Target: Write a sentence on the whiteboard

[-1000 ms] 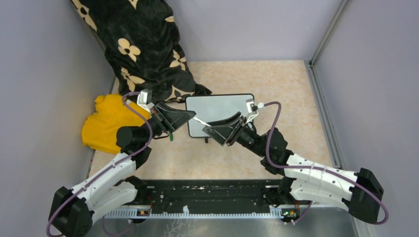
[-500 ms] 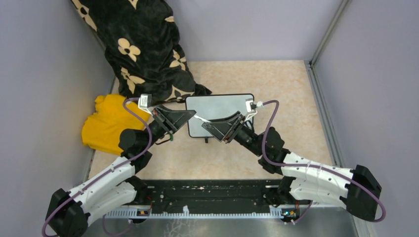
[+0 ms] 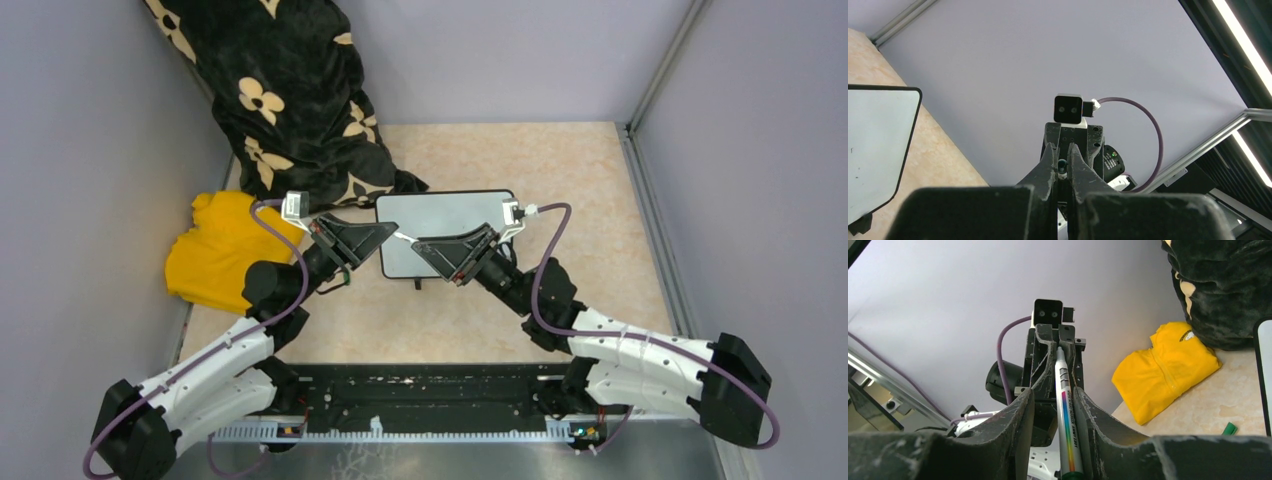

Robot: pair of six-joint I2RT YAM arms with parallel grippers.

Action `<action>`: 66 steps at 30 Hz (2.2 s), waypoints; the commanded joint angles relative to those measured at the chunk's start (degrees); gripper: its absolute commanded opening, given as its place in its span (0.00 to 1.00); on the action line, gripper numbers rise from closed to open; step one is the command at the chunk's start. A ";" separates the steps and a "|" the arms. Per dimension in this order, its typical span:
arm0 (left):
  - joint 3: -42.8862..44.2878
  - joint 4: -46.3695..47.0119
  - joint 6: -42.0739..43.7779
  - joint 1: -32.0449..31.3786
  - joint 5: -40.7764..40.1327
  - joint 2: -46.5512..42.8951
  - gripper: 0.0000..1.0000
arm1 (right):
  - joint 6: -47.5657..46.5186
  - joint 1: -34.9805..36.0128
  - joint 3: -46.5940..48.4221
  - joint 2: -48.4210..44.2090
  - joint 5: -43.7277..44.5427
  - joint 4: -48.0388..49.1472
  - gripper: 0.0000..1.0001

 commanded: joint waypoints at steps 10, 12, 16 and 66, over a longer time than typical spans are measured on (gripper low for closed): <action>-1.35 -2.22 -0.15 -0.92 -2.86 -0.94 0.00 | 1.09 0.34 2.30 1.39 1.78 5.71 0.27; -1.47 -2.42 -0.15 -0.96 -3.02 -1.10 0.00 | 1.13 0.36 2.51 1.51 1.79 5.39 0.26; -1.57 -2.90 0.11 -0.97 -3.39 -1.59 0.00 | 1.25 0.36 2.43 1.55 2.06 5.45 0.26; -1.22 -7.24 -1.64 -0.96 -3.05 -3.09 0.00 | 1.32 0.16 2.54 1.96 1.97 5.41 0.05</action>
